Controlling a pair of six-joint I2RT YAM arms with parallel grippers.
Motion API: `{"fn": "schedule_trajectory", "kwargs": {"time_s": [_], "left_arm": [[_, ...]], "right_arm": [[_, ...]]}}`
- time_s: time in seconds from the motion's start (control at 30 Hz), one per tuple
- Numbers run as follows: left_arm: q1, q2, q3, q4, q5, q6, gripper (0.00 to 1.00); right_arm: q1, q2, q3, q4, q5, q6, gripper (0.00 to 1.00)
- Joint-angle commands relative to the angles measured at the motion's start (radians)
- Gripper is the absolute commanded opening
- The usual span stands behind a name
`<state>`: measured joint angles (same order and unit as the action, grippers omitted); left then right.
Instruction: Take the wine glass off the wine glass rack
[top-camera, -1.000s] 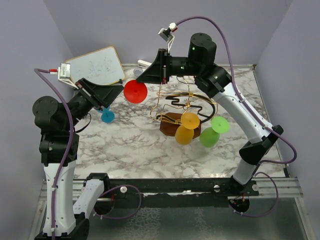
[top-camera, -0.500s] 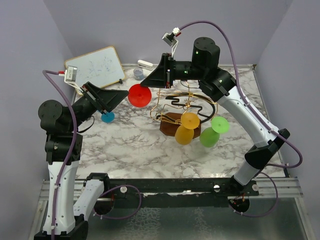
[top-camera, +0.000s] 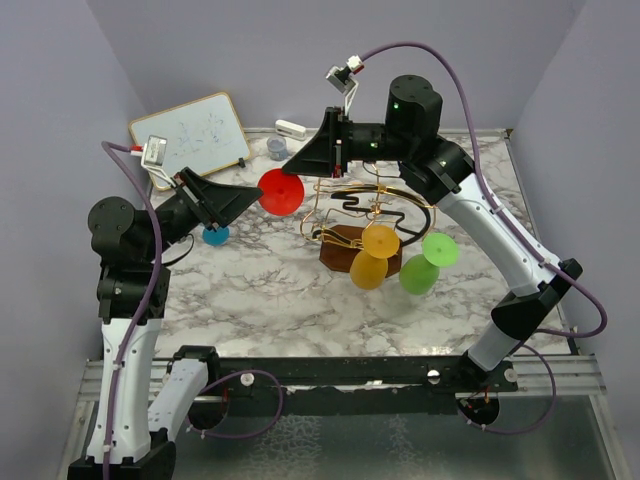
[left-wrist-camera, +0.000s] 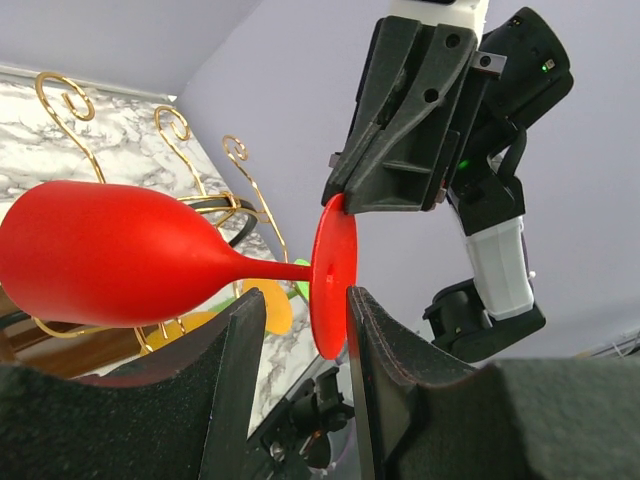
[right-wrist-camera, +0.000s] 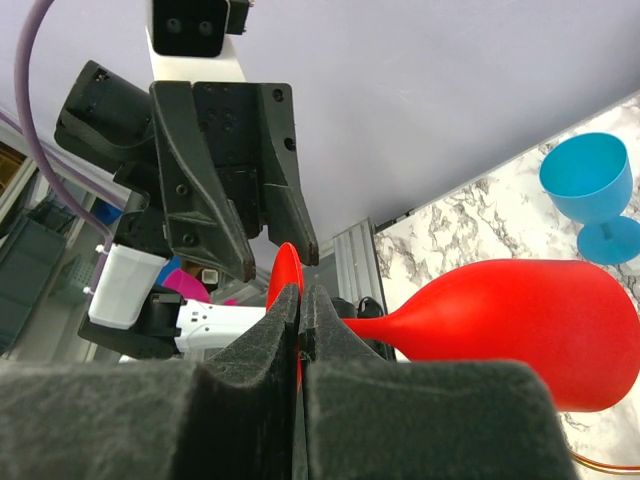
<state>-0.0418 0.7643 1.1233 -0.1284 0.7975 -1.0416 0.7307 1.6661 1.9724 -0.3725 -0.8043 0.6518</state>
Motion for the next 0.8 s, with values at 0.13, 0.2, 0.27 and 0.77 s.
{"fn": "schedule_trajectory", "kwargs": {"time_s": [0.13, 0.2, 0.27, 0.77], "left_arm": [[-0.009, 0.015, -0.003, 0.044, 0.047, -0.008, 0.41], [-0.010, 0.027, -0.006, 0.059, 0.054, -0.017, 0.41], [-0.013, 0.038, -0.008, 0.075, 0.062, -0.023, 0.41], [-0.036, 0.080, -0.026, 0.182, 0.131, -0.063, 0.25]], "right_arm": [[-0.002, -0.016, -0.002, 0.031, 0.012, 0.002, 0.01], [-0.002, -0.014, -0.003, 0.030, 0.012, 0.003, 0.01], [-0.002, -0.011, -0.001, 0.027, 0.016, 0.002, 0.01], [-0.002, 0.012, -0.007, 0.032, 0.013, 0.018, 0.01]]}}
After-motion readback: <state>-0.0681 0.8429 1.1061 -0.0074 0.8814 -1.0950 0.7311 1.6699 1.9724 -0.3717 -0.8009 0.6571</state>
